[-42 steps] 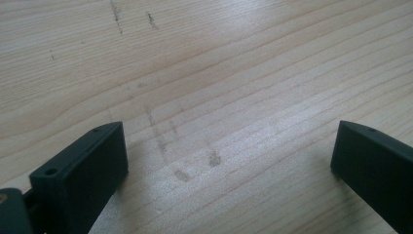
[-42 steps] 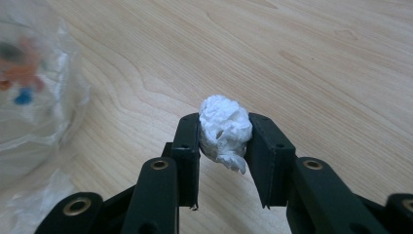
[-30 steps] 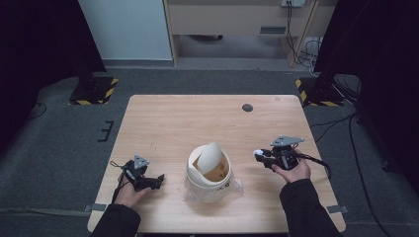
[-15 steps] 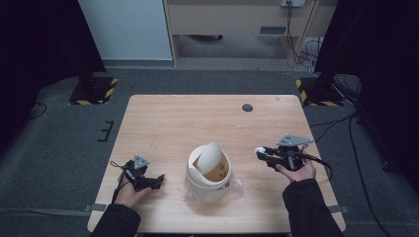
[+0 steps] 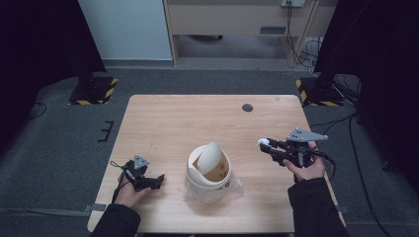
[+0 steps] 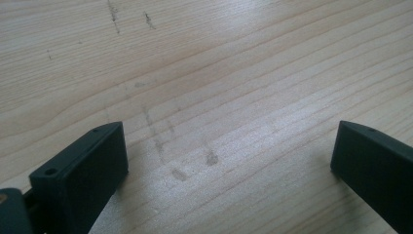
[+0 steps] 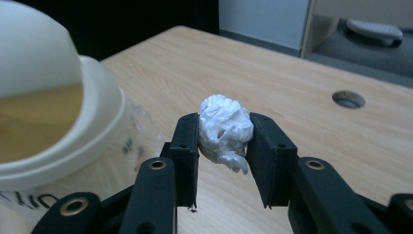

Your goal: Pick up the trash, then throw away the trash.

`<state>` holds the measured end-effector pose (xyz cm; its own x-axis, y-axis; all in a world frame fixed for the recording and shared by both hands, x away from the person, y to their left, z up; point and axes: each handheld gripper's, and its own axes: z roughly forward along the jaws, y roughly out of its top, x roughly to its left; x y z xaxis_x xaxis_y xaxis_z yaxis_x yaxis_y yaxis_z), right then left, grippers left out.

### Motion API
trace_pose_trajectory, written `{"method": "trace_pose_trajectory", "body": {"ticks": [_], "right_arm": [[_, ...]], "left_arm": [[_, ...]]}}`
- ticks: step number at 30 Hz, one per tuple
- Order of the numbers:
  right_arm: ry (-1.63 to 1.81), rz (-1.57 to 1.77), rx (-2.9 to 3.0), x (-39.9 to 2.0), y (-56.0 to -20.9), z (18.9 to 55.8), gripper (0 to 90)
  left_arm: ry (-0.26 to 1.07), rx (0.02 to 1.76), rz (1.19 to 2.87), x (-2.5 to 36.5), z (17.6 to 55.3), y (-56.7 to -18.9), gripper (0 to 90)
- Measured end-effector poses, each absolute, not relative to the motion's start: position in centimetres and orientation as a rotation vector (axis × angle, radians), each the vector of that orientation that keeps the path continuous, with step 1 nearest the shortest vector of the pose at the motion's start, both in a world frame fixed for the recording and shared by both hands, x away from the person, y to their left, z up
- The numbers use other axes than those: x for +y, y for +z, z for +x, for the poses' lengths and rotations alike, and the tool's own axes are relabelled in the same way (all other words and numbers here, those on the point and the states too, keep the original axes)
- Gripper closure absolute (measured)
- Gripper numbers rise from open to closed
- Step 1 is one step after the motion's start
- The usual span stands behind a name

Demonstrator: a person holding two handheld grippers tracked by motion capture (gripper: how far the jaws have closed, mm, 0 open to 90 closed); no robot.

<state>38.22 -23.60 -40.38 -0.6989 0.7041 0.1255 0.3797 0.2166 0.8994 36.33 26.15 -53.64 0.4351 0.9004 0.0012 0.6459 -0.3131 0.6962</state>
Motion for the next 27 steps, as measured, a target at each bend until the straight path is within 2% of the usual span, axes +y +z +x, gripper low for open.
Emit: {"method": "trace_pose_trajectory", "body": {"ticks": [11,27], "right_arm": [[1.602,0.945,2.124,-23.7,-37.9,37.2,65.4],[1.716,0.801,2.15,-22.2,-36.2,35.8,65.0]], "left_arm": [[0.526,1.295,2.066,26.1,36.3,-53.6,0.0],[0.526,1.295,2.066,26.2,36.3,-53.6,0.0]]}}
